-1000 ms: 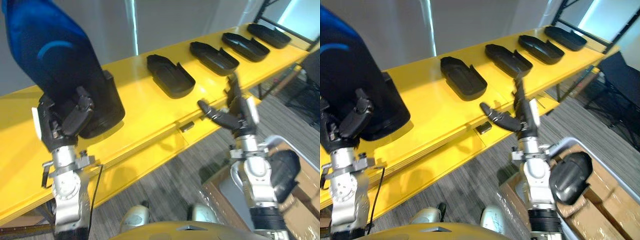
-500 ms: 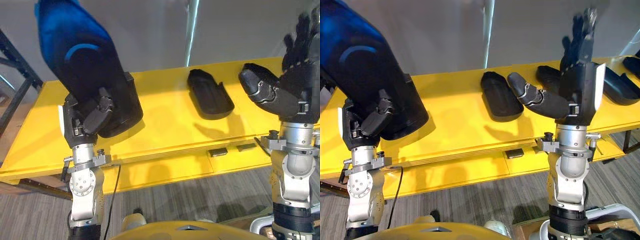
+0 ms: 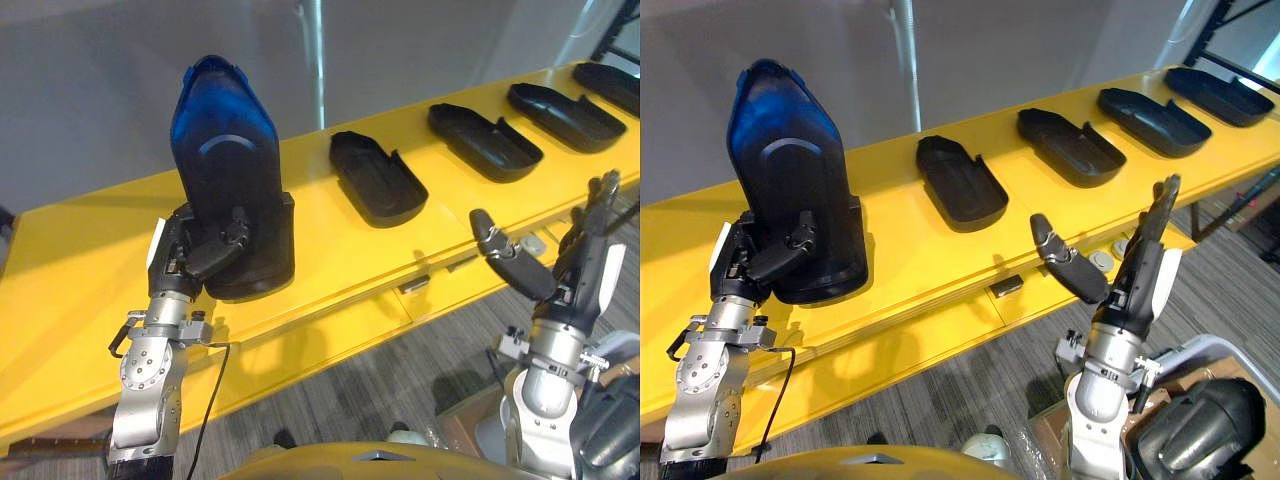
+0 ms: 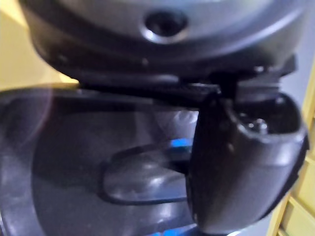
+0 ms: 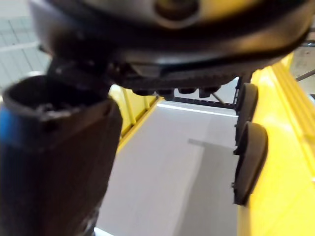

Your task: Walk over and take three plastic housings, then place them on the shelf

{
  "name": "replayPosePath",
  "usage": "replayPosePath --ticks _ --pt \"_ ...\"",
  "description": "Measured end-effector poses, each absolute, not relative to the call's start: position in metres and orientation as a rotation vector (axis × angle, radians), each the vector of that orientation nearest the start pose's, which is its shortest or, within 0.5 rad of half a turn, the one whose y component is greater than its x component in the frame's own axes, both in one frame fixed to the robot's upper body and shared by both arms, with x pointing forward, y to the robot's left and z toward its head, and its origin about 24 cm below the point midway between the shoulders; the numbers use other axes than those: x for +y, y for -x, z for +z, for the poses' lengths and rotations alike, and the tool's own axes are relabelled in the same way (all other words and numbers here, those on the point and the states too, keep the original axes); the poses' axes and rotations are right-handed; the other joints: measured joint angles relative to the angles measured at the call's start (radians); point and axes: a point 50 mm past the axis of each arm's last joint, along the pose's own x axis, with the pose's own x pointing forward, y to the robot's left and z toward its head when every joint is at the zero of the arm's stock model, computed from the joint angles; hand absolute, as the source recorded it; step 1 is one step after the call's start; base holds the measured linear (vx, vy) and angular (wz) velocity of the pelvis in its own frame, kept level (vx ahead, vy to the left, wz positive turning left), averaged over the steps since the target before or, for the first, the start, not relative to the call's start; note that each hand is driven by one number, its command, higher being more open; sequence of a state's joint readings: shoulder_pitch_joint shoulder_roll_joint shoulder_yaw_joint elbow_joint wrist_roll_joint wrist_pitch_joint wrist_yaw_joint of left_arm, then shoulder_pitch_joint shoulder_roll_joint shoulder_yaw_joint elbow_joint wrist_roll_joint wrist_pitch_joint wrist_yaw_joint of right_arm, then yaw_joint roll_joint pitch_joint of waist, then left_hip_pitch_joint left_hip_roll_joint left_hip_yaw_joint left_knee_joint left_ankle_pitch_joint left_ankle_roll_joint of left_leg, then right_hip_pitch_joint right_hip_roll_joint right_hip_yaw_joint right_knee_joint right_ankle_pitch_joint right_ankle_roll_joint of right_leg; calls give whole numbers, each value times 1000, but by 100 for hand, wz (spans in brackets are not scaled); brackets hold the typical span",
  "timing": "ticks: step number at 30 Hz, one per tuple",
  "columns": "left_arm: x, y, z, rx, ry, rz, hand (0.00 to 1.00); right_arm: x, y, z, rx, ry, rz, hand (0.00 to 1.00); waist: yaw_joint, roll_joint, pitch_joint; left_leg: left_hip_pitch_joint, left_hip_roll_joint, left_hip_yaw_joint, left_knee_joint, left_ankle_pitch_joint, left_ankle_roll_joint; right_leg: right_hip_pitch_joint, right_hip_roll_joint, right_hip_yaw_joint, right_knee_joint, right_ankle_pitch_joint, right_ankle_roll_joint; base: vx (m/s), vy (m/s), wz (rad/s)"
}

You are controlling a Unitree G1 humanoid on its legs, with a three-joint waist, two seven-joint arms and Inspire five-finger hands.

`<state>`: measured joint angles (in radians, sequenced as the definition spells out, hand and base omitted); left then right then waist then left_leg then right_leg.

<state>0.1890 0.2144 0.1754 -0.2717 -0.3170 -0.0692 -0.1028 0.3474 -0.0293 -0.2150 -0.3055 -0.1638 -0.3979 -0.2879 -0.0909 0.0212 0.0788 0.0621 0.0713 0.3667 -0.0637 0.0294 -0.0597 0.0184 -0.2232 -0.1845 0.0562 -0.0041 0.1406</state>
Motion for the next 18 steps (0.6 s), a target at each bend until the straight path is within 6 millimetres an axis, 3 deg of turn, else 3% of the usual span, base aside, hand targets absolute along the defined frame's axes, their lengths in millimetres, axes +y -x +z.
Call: replayPosePath --ticks 6,18 --pt "237 -232 86 -179 90 123 0 -214 -163 44 -186 256 -377 100 0 8 -1 16 17 33 -10 -12 -17 0 13 23 -4 2 -1 19 1 -13" --pt "253 -243 57 8 204 359 0 -213 -108 -82 472 193 -239 100 3 28 1 -33 20 21 44 -27 -21 -19 9 14 1 -7 -11 28 4 6"
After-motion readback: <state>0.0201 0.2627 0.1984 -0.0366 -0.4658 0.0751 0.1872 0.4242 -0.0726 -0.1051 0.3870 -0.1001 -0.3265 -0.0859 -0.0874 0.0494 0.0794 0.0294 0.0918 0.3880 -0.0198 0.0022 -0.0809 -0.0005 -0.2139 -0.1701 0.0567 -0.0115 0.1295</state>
